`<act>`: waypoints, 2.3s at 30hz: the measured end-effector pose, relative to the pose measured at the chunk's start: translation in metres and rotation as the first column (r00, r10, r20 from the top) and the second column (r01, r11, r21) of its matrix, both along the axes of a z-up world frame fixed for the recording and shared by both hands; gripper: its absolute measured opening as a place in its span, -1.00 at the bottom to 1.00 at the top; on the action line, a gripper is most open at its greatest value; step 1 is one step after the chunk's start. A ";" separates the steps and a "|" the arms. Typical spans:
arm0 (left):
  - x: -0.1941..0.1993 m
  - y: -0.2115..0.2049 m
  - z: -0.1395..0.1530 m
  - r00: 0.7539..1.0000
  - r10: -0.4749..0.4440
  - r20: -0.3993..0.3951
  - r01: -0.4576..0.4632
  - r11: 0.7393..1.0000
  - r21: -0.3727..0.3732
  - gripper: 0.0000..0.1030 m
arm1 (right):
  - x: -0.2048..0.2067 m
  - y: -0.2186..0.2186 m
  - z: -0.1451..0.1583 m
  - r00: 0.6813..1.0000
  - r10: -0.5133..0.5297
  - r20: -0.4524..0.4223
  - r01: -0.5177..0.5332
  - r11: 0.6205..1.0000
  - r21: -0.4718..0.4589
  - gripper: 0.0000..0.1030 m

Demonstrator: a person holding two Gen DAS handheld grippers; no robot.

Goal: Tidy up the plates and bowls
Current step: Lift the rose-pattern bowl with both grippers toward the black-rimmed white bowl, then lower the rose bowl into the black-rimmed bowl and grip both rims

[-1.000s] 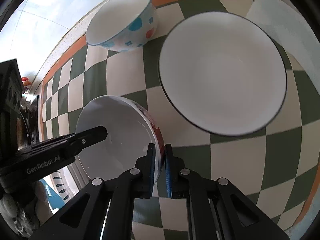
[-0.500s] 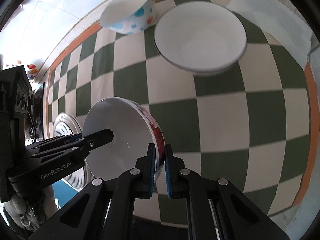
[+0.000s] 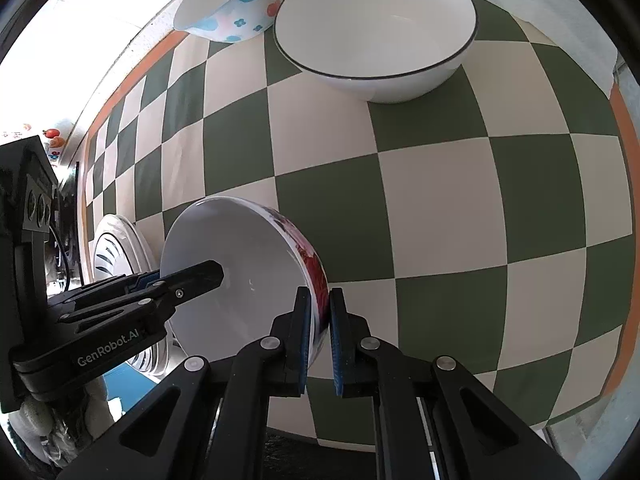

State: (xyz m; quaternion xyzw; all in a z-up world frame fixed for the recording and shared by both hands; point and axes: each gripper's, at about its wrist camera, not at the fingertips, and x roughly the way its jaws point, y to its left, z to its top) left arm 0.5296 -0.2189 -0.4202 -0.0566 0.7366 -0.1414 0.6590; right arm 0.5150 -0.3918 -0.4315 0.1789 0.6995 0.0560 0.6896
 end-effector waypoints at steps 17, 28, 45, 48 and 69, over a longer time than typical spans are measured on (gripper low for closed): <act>-0.004 0.026 0.066 0.990 0.047 0.133 -0.052 0.998 0.035 -0.56 | 0.004 -0.035 0.019 0.995 -0.103 -0.003 0.103 0.989 0.105 -0.77; 0.085 -0.025 0.085 0.983 0.084 0.162 -0.077 0.996 -0.052 -0.22 | 0.051 -0.108 0.069 0.967 -0.216 0.133 0.208 0.975 0.072 0.12; 0.140 -0.098 0.014 0.999 -0.040 0.036 0.041 0.999 -0.031 -0.25 | 0.129 -0.132 0.008 0.977 -0.207 0.054 0.205 0.978 0.034 0.11; 0.140 -0.099 0.010 0.998 -0.049 0.047 0.051 0.998 -0.034 -0.29 | 0.132 -0.128 -0.002 0.979 -0.197 0.044 0.196 0.980 0.036 0.11; 0.136 -0.095 0.010 0.995 -0.068 0.076 0.070 0.997 -0.026 -0.74 | 0.132 -0.116 -0.009 0.982 -0.176 0.068 0.176 0.984 0.011 -0.76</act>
